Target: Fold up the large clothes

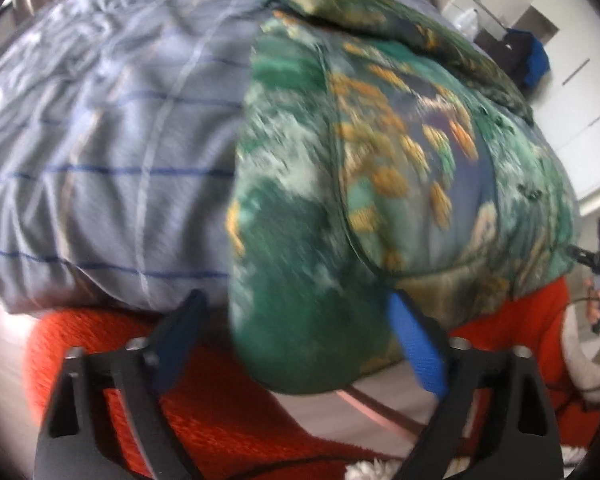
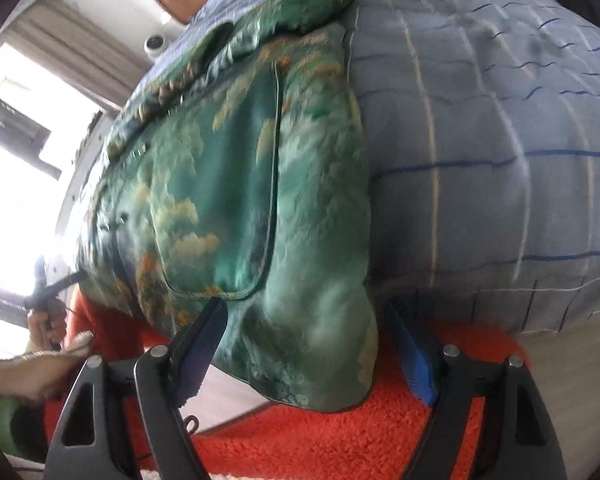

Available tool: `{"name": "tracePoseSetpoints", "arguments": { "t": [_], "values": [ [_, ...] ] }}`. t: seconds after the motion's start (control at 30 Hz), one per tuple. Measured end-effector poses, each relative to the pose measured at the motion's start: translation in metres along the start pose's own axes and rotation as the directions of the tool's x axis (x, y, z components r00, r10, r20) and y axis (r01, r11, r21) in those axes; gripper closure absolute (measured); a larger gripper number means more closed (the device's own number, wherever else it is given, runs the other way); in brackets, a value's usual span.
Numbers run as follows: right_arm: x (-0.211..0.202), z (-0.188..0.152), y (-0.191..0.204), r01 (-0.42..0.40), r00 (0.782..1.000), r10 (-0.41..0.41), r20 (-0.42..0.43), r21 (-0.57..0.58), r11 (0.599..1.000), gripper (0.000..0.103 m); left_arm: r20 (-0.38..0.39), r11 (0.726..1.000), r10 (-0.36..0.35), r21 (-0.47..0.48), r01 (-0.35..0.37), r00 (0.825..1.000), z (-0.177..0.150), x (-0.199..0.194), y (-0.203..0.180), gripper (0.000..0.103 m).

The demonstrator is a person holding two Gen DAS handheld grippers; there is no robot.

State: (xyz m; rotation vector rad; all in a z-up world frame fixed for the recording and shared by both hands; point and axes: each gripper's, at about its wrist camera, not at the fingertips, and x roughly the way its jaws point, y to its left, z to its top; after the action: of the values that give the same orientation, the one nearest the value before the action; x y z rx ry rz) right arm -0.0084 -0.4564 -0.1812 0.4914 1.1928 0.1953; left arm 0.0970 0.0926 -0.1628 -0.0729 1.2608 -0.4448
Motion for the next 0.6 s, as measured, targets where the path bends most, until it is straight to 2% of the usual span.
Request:
{"name": "tracePoseSetpoints", "arguments": {
  "t": [0.03, 0.1, 0.17, 0.23, 0.27, 0.33, 0.47, 0.6],
  "values": [
    [0.003, -0.002, 0.000, -0.005, 1.000, 0.005, -0.011, -0.005, 1.000, 0.030, -0.019, 1.000, -0.028, -0.003, 0.028, 0.999, -0.002, 0.002, 0.000, 0.029],
    [0.008, -0.005, 0.001, -0.018, 0.999, 0.018, -0.036, -0.022, 1.000, 0.035, -0.020, 1.000, -0.019, 0.004, 0.019, 1.000, -0.004, 0.003, 0.000, 0.032],
    [0.010, -0.006, 0.006, -0.012, 0.999, 0.010, -0.043, -0.047, 0.999, 0.043, -0.027, 1.000, -0.014, 0.009, 0.015, 1.000, -0.005, 0.003, 0.000, 0.044],
    [0.009, -0.007, 0.008, -0.010, 0.999, 0.008, -0.047, -0.047, 0.999, 0.055, -0.042, 1.000, -0.026, -0.008, 0.026, 0.999, -0.004, 0.002, 0.003, 0.069],
    [0.009, -0.007, 0.011, -0.003, 0.999, 0.001, -0.042, -0.045, 0.999, 0.060, -0.047, 0.999, -0.037, -0.018, 0.036, 0.998, -0.005, 0.001, 0.007, 0.074],
    [0.004, -0.008, 0.014, 0.001, 0.999, -0.002, -0.034, -0.044, 0.999, 0.078, -0.043, 0.996, -0.072, -0.047, 0.070, 0.996, -0.005, -0.003, 0.012, 0.087],
    [-0.007, -0.010, 0.020, -0.017, 1.000, 0.016, -0.021, -0.032, 0.999, 0.085, -0.038, 0.993, -0.112, -0.048, 0.110, 0.993, -0.007, -0.018, 0.012, 0.092],
    [-0.022, -0.006, 0.028, -0.109, 0.994, 0.109, -0.016, -0.009, 0.994, 0.087, 0.002, 0.973, -0.220, -0.065, 0.220, 0.975, 0.003, -0.046, 0.011, 0.094]
  ]
}}
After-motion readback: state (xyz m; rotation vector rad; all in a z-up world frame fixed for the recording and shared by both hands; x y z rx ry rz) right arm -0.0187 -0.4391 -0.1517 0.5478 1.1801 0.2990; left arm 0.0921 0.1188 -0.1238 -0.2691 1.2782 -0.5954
